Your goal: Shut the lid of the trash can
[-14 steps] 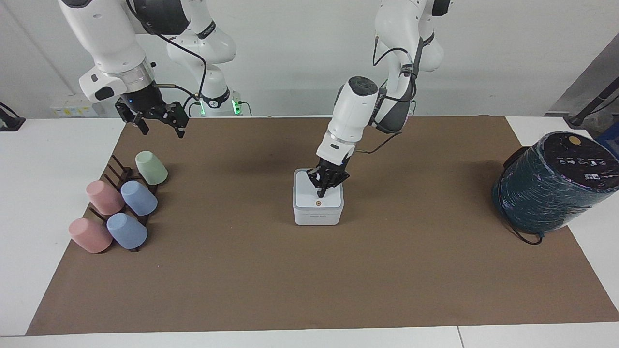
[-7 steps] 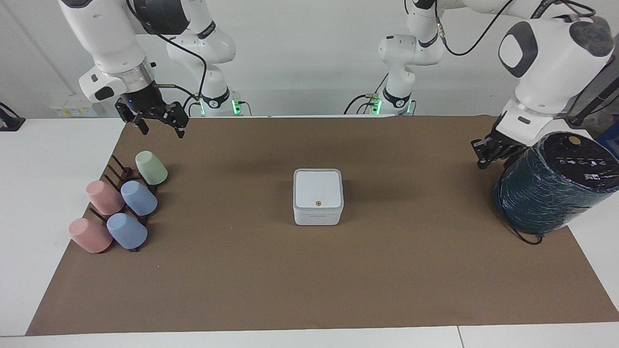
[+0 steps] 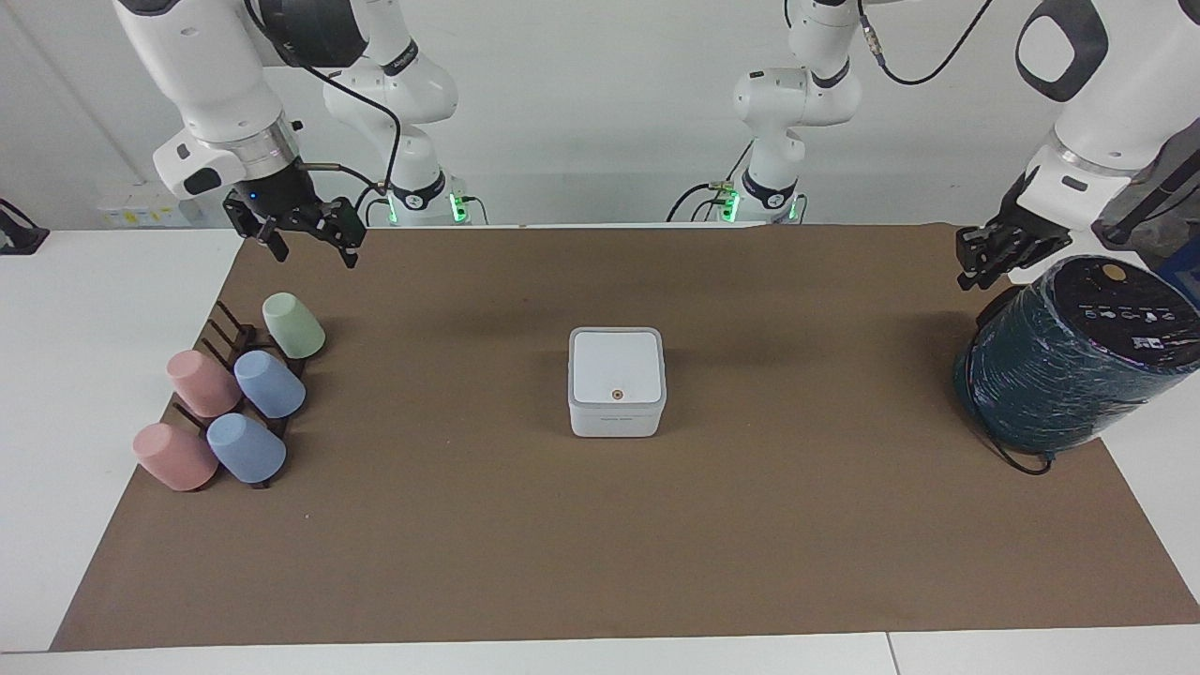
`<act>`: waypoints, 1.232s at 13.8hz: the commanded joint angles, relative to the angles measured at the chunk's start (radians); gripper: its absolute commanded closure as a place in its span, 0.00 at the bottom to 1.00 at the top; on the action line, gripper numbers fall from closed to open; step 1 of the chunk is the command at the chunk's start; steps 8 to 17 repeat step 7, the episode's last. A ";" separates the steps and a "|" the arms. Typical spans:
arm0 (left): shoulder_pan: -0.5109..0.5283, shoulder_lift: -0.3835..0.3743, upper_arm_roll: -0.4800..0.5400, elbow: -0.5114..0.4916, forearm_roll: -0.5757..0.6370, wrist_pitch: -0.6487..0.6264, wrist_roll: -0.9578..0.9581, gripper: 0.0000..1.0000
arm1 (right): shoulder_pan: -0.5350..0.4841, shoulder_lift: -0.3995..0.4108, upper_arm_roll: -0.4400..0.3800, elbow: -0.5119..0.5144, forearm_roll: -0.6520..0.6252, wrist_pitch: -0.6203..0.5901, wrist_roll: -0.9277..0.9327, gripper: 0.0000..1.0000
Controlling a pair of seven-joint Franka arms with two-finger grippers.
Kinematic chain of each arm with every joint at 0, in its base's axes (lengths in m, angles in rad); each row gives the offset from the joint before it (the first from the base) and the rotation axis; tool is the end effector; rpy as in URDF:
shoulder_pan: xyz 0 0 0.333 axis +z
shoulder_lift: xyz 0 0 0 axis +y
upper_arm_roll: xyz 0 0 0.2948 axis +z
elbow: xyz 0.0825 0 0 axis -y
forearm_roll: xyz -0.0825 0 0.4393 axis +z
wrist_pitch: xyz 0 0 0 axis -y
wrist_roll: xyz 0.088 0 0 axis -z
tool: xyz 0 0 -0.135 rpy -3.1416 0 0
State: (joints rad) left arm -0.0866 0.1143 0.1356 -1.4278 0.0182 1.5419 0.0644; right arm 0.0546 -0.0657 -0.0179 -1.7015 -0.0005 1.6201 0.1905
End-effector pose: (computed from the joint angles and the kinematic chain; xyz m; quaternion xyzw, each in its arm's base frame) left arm 0.6394 0.0295 0.5772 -0.9998 0.0079 0.0005 0.0168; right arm 0.5922 0.0214 0.5500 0.9970 -0.0768 -0.0078 0.0006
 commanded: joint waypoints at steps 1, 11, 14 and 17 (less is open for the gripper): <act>-0.015 -0.018 -0.008 -0.029 0.032 0.055 0.009 0.00 | -0.009 -0.011 0.004 -0.017 0.025 0.014 -0.005 0.00; -0.028 -0.021 -0.013 -0.054 0.029 0.110 0.066 0.00 | -0.009 -0.011 0.004 -0.017 0.025 0.014 -0.005 0.00; -0.028 -0.021 -0.013 -0.054 0.029 0.110 0.066 0.00 | -0.009 -0.011 0.004 -0.017 0.025 0.014 -0.005 0.00; -0.028 -0.021 -0.013 -0.054 0.029 0.110 0.066 0.00 | -0.009 -0.011 0.004 -0.017 0.025 0.014 -0.005 0.00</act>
